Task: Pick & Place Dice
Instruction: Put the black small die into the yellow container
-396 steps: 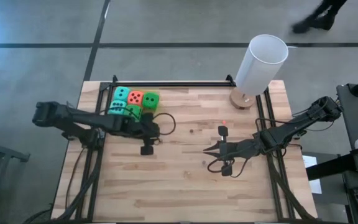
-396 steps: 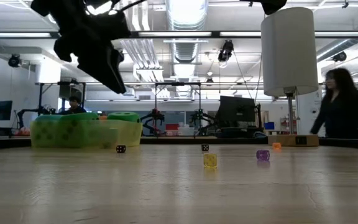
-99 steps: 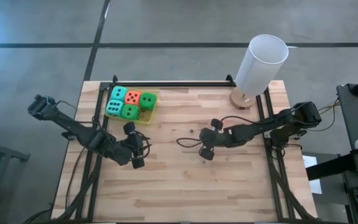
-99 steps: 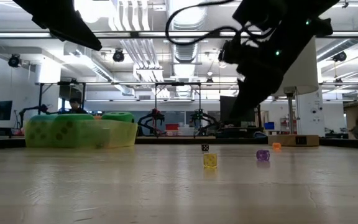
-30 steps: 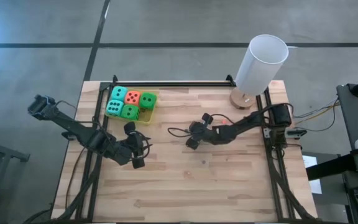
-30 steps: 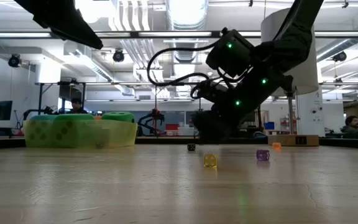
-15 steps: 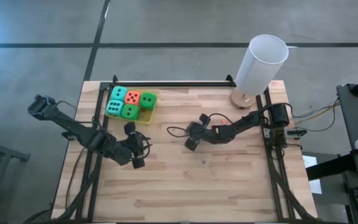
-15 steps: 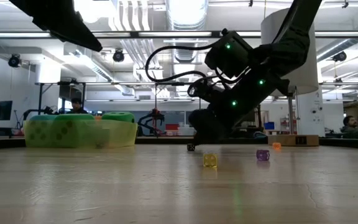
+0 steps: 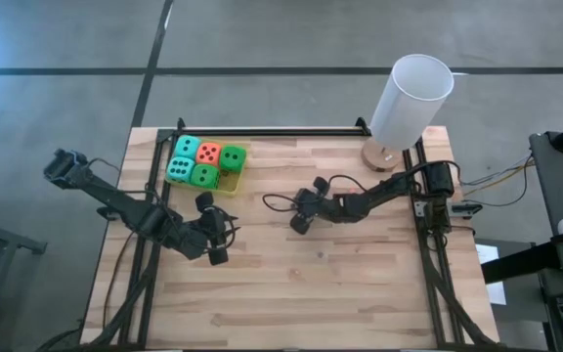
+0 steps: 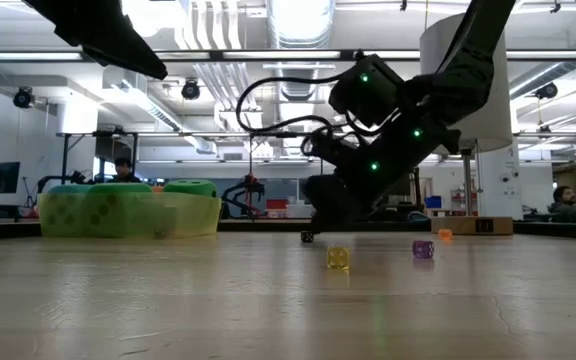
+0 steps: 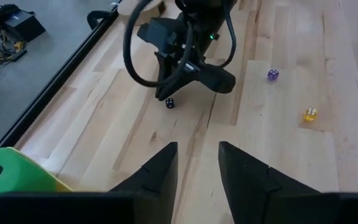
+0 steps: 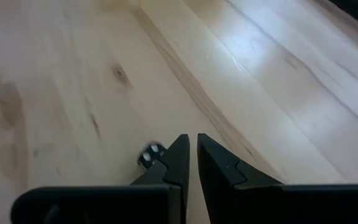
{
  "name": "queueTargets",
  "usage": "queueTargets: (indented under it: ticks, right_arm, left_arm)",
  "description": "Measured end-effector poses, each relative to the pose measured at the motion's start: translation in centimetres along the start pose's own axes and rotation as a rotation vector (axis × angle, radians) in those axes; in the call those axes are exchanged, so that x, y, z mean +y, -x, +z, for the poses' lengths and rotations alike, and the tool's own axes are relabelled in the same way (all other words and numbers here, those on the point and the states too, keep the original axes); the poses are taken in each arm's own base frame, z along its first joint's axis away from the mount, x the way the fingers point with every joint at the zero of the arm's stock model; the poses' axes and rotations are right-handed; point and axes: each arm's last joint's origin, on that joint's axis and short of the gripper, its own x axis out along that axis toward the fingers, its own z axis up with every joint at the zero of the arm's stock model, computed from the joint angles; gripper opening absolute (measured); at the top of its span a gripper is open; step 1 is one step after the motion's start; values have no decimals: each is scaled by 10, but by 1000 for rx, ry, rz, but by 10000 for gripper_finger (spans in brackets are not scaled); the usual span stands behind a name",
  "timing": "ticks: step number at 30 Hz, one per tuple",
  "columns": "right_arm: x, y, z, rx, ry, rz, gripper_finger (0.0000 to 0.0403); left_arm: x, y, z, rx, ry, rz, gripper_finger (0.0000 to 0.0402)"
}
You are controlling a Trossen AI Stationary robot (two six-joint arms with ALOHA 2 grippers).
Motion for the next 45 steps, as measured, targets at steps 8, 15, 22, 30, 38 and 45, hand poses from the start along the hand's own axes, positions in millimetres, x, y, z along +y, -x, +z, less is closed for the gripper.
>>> queueTargets:
  ticks: [8,15,22,30,38,45]
  right_arm:
    - [-3,-1,-5,53,-57,-21,28]
    - [0,-1,-2,53,-71,39,28]
    - [3,0,1,45,-71,51,28]
    - [8,-11,-4,39,-74,38,28]
    - [27,-23,10,26,-31,100,28]
    - [51,-17,23,52,37,171,28]
  left_arm:
    - [0,0,0,0,0,0,125]
    - [0,0,0,0,0,0,125]
    - [0,0,0,0,3,0,120]
    - [0,0,0,-1,4,0,124]
    - [0,0,1,-6,8,-3,121]
    - [0,0,1,-6,6,-3,126]
